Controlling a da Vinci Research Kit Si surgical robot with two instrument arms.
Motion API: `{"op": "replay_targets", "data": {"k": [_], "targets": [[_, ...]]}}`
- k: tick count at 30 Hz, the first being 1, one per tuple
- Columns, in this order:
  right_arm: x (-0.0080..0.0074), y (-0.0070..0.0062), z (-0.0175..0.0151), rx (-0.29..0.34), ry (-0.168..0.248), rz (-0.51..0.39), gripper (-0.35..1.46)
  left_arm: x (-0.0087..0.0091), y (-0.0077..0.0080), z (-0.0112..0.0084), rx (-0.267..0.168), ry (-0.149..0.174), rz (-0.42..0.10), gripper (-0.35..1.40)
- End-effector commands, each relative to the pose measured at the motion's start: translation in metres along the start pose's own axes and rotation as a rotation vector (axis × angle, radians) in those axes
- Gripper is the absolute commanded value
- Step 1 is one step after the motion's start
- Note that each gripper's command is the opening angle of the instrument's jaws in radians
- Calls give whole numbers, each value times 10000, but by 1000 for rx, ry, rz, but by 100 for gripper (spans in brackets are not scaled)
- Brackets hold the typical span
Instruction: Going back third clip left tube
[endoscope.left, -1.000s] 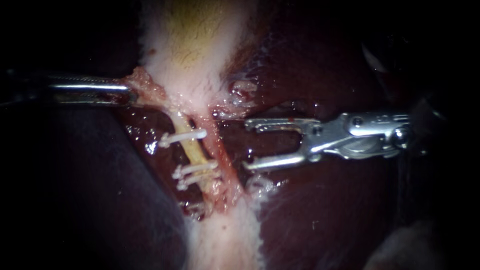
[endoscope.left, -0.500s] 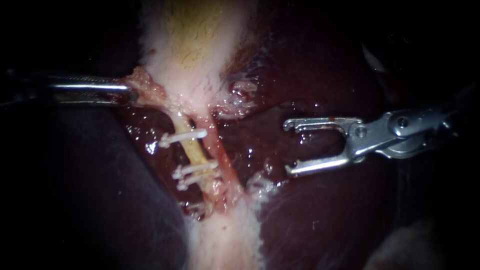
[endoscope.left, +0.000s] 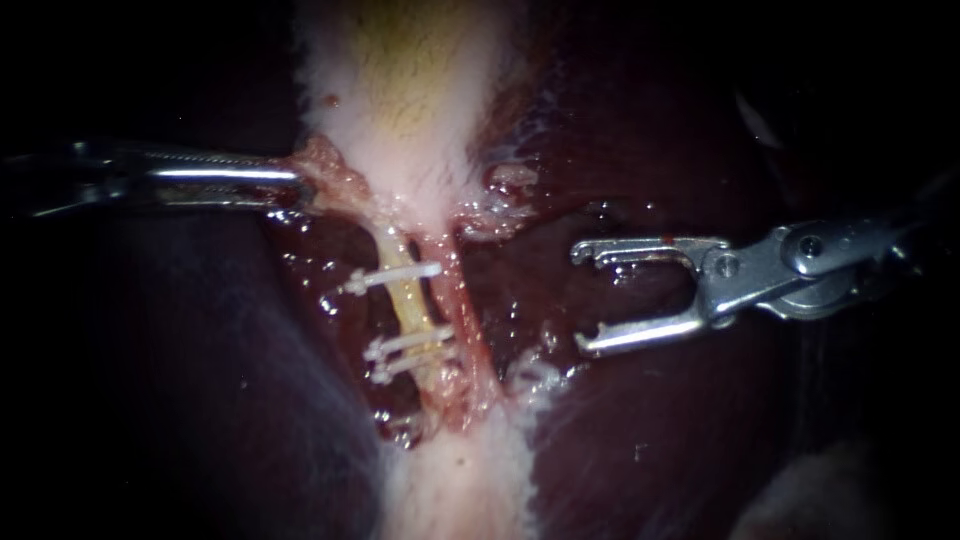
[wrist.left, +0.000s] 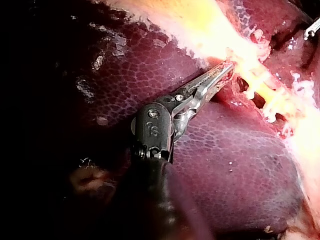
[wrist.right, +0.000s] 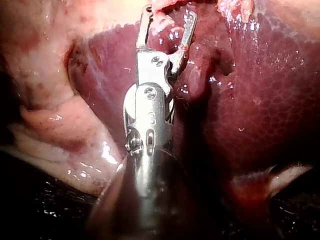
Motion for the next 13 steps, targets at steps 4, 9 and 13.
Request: {"op": "replay_targets", "data": {"k": [4, 9, 13], "targets": [[1, -1, 0, 0, 0, 0, 50, -3, -4, 7, 0, -1, 0, -35], [1, -1, 0, 0, 0, 0, 50, -3, -4, 7, -1, -1, 1, -35], [1, -1, 0, 0, 0, 0, 50, -3, -4, 7, -1, -1, 1, -35]]}}
